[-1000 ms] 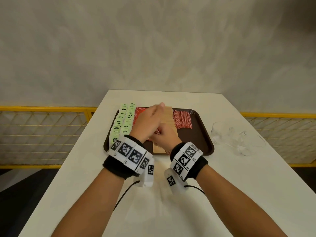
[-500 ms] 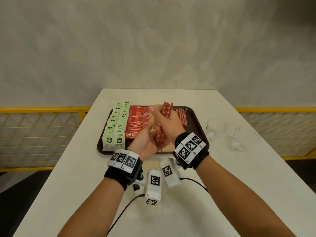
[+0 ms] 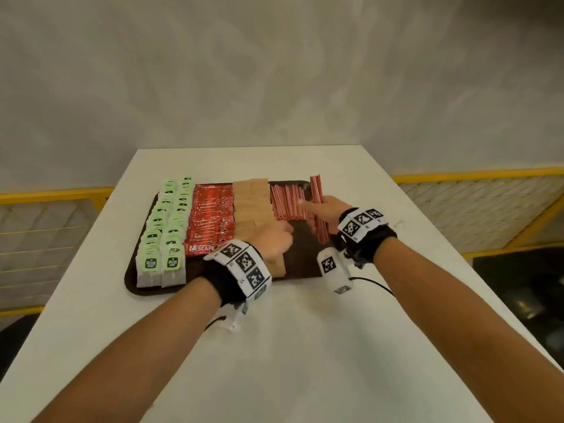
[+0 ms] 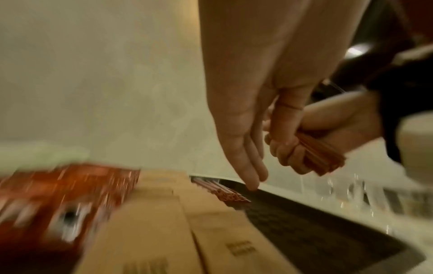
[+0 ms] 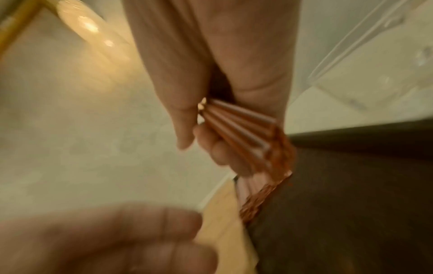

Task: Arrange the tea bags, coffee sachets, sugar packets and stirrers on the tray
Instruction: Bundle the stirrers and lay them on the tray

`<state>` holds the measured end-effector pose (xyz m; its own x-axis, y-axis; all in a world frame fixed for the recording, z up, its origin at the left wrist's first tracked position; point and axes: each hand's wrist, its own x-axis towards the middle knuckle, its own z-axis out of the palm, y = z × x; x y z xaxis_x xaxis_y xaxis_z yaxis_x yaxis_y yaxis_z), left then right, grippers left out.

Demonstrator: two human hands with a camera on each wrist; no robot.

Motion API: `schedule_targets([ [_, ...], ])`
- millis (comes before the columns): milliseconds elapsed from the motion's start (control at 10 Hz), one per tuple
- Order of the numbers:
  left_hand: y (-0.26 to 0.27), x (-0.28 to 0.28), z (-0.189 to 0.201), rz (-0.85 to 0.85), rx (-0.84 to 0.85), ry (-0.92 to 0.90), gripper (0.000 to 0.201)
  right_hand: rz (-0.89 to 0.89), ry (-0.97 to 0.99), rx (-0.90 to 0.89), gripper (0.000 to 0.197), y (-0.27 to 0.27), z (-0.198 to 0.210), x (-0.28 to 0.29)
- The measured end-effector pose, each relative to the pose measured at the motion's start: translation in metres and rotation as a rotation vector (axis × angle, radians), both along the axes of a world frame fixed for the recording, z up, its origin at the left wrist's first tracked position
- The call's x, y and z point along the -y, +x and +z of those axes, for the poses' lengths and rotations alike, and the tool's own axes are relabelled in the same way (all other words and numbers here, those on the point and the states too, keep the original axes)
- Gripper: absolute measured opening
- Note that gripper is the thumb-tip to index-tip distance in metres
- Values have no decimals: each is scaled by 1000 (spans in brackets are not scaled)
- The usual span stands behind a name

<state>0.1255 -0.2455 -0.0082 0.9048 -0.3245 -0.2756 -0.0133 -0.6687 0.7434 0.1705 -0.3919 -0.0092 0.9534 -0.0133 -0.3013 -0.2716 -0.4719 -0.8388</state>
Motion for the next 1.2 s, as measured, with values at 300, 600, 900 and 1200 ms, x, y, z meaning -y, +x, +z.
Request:
schedule_targets([
  [300, 2, 37, -35, -615, 217, 689, 43, 44, -458, -167, 41, 44, 14, 4],
  [600, 4, 35, -35, -668, 195, 603, 48, 278, -839, -60, 40, 57, 31, -15],
  [900, 6, 35, -33, -682, 180, 625, 50, 405, -1096, -41, 42, 73, 23, -2],
  [1200, 1, 36, -35, -668, 210, 631, 46, 174, -675, -134, 39, 72, 14, 5],
])
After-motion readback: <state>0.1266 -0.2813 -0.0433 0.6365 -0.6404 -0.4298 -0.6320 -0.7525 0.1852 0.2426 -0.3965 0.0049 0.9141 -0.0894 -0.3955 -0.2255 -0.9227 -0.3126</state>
